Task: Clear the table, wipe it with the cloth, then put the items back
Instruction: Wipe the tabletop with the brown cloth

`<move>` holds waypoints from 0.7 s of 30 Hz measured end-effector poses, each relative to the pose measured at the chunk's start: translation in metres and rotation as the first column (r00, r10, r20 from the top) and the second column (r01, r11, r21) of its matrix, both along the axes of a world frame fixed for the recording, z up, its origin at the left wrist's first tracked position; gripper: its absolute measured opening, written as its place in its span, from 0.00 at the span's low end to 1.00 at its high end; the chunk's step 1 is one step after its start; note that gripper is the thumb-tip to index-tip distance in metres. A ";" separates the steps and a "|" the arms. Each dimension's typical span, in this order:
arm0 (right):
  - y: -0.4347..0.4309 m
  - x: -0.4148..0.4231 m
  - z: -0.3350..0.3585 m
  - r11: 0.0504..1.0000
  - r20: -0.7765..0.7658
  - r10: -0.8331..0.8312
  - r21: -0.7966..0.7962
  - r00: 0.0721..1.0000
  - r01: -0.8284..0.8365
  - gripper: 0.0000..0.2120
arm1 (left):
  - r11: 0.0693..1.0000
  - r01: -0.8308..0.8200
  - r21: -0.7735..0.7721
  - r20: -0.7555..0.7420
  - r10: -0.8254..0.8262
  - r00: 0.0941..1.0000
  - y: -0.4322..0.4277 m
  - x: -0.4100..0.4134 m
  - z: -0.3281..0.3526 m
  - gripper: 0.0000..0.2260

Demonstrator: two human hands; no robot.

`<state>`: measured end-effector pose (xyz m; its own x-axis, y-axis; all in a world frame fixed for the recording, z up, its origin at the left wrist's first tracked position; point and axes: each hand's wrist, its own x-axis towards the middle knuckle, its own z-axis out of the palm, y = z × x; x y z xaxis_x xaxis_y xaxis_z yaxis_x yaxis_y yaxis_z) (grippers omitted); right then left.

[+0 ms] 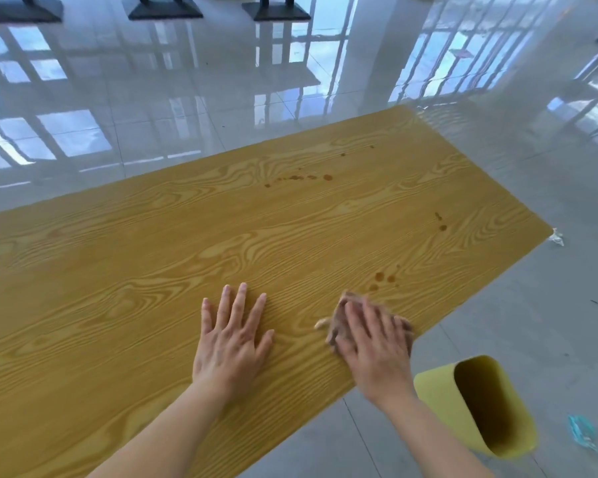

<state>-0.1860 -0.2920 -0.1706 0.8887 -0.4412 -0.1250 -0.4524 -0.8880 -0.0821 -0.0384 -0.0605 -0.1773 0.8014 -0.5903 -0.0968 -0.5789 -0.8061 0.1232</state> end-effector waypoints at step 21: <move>0.028 0.044 0.006 0.994 -0.017 0.081 0.068 0.997 -0.080 0.34 | 0.995 -0.068 0.076 -0.041 0.071 0.997 -0.057 0.020 0.009 0.29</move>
<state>-0.1421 -0.2635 -0.1651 0.9181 -0.3583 -0.1694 -0.3817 -0.9145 -0.1344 -0.0183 -0.1172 -0.1682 0.8342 -0.5230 -0.1747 -0.5164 -0.8521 0.0851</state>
